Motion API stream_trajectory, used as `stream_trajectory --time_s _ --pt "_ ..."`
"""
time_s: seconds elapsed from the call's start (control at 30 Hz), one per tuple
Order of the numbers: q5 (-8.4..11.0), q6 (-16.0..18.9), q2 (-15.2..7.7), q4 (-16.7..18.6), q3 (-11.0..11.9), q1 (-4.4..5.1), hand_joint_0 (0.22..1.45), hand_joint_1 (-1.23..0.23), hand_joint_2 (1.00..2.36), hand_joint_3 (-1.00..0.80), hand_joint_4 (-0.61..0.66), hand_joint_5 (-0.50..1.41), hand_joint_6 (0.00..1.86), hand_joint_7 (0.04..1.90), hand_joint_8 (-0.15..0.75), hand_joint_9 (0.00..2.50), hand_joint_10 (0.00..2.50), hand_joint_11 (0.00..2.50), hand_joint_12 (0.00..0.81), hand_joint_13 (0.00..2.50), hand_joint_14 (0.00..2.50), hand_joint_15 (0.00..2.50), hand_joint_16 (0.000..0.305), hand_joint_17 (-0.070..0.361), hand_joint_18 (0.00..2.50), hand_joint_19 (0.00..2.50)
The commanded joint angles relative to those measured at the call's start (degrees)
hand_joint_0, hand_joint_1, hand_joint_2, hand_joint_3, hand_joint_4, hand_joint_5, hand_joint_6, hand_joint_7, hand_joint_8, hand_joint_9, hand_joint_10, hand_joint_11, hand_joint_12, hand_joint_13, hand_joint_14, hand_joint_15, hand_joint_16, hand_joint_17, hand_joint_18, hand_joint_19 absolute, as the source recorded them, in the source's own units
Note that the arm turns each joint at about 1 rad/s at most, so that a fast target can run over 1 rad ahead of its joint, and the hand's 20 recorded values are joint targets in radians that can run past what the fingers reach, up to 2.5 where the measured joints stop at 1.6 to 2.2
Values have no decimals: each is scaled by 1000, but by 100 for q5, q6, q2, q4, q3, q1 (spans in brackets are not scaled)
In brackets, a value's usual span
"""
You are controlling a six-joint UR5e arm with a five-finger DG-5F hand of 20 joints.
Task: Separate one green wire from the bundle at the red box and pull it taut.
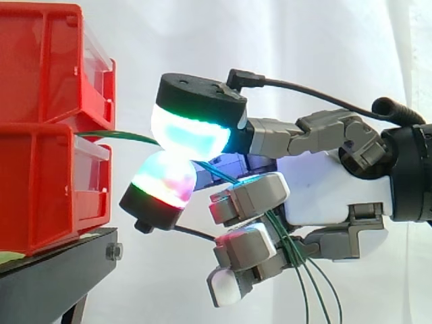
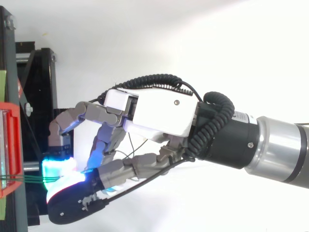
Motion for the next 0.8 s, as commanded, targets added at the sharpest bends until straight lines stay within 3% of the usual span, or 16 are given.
stream_trajectory --time_s 0.0,0.3,0.4,0.53,0.6,0.77 --pt "0 0 -7 -4 0 9 652 -680 1000 -500 79 -167 931 1002 251 1443 2 1571 357 1318 27 1037 49 111 882 700" --pt "9 0 -7 -4 -9 18 540 -421 1000 -500 112 -157 928 974 267 1495 2 1581 371 1352 26 1037 52 117 922 714" --pt "9 0 2 -13 0 18 530 -411 1000 -500 121 -155 926 985 276 1499 3 1571 377 1358 26 1023 53 120 941 717" --pt "0 0 2 -13 0 18 602 -585 1000 -500 113 -156 923 1024 253 1490 5 1600 362 1347 27 1041 51 114 916 719" --pt "0 0 2 -22 -9 18 628 -679 1007 -417 100 -157 924 1037 246 1483 4 1594 361 1343 27 1035 50 113 915 719" --pt "0 0 2 -30 0 18 656 -756 1012 -351 56 -157 932 1040 257 1471 4 1602 356 1333 28 1027 50 112 909 700"
